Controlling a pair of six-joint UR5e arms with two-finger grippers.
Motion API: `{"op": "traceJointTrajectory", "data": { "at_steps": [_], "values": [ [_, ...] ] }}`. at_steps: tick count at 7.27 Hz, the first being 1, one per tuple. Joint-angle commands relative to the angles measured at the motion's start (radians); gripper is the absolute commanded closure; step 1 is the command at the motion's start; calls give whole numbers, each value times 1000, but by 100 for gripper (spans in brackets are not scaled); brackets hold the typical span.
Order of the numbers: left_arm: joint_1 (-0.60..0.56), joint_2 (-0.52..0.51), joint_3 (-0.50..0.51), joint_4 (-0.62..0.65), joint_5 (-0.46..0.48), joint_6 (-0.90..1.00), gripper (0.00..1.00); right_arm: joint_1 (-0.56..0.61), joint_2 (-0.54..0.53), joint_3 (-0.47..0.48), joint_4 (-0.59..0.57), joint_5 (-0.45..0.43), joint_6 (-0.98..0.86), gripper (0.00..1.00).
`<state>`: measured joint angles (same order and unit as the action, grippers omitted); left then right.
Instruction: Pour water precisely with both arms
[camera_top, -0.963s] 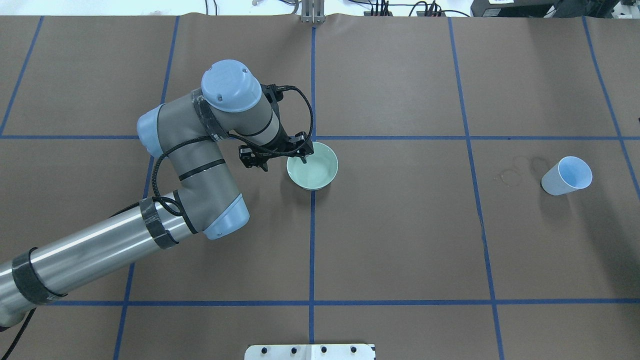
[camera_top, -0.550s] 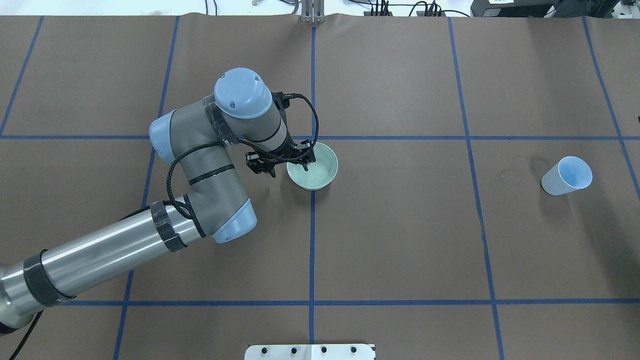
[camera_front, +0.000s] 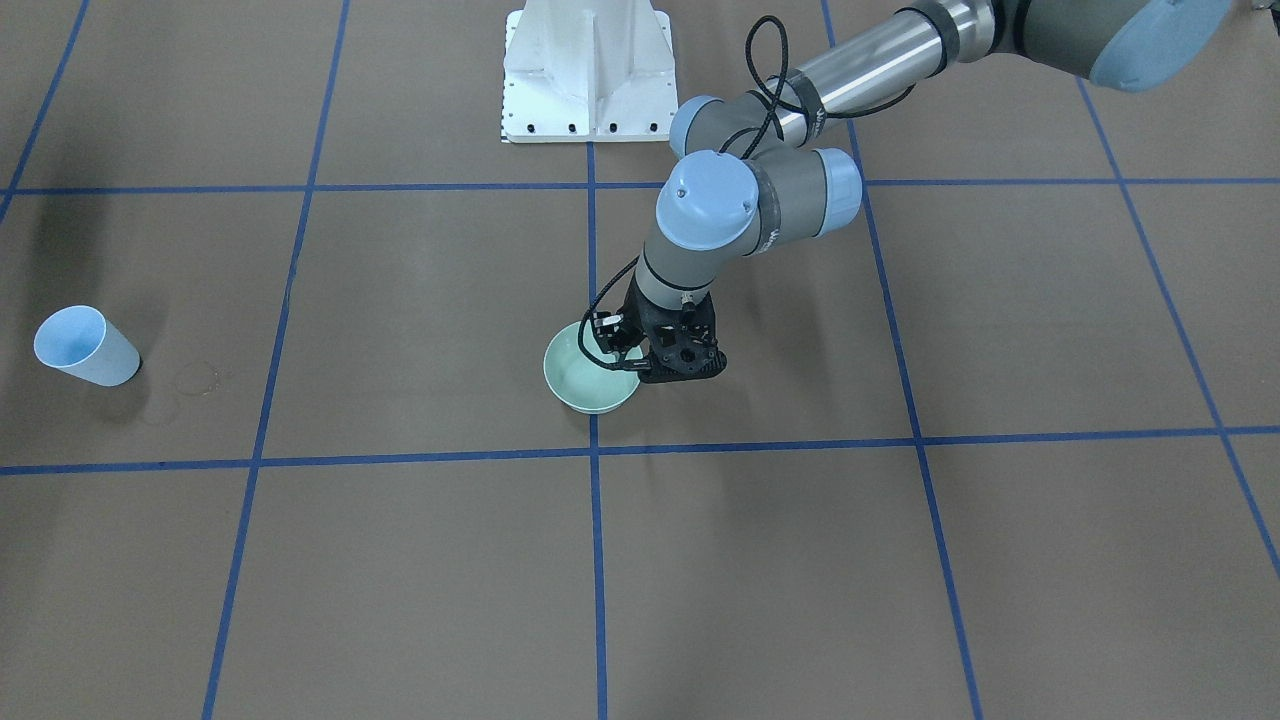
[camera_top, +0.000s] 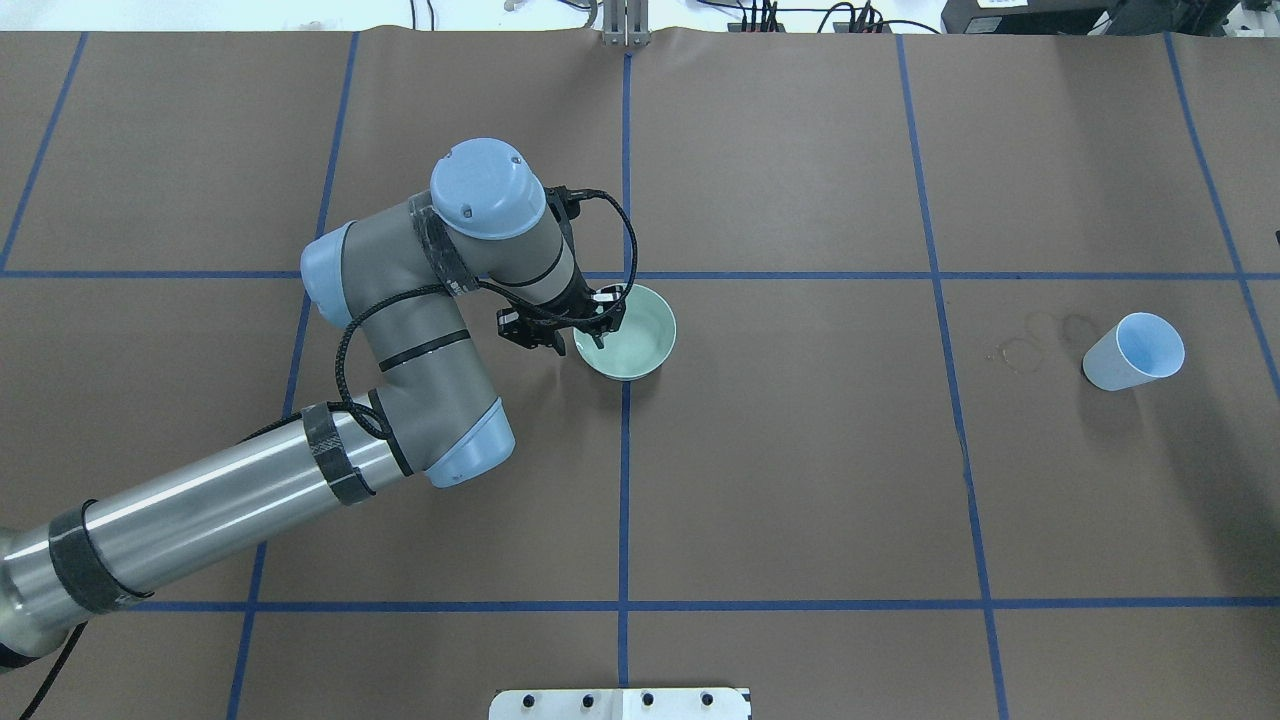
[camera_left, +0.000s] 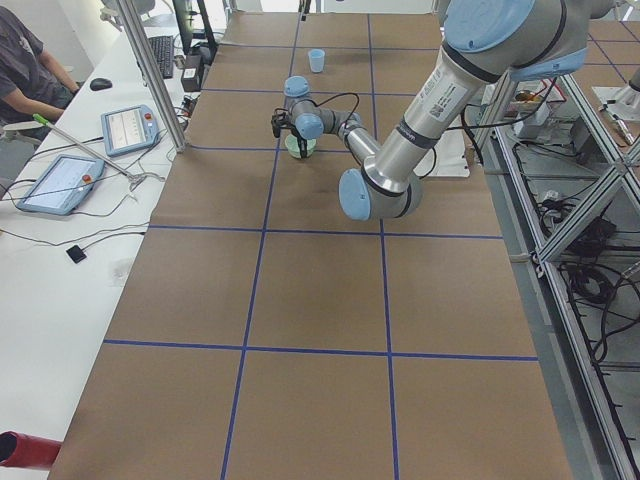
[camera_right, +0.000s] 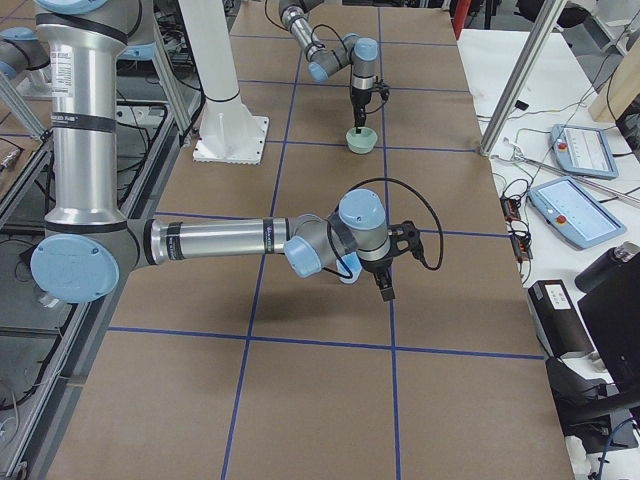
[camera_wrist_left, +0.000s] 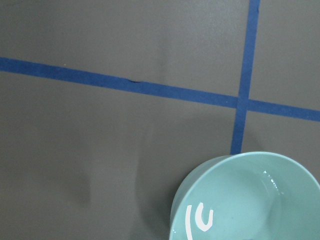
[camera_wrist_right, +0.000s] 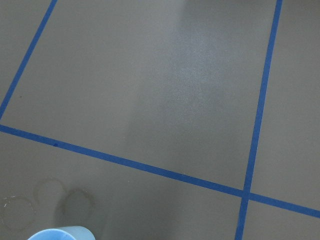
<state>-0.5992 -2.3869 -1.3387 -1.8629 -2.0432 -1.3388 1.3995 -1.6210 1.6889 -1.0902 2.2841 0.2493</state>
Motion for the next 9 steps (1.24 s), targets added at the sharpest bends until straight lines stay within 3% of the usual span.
{"op": "traceJointTrajectory", "data": {
  "at_steps": [1, 3, 4, 5, 7, 9],
  "values": [
    [-1, 0, -2, -1, 0, 1, 100, 1, 1, 0, 1, 0, -1, 0],
    [-31, 6, -60, 8, -14, 3, 100, 7, 3, 0, 0, 0, -1, 0],
    [-81, 71, -141, 13, -72, 9, 100, 7, 3, 0, 0, 0, -1, 0],
    [-138, 194, -248, 4, -147, 27, 100, 13, 3, 3, 1, 0, -1, 0],
    [-221, 499, -458, -5, -181, 276, 100, 13, 4, 3, 0, 0, -1, 0],
    [-394, 686, -464, -7, -320, 581, 100, 13, 4, 6, 0, 0, 1, 0]
  ]
}}
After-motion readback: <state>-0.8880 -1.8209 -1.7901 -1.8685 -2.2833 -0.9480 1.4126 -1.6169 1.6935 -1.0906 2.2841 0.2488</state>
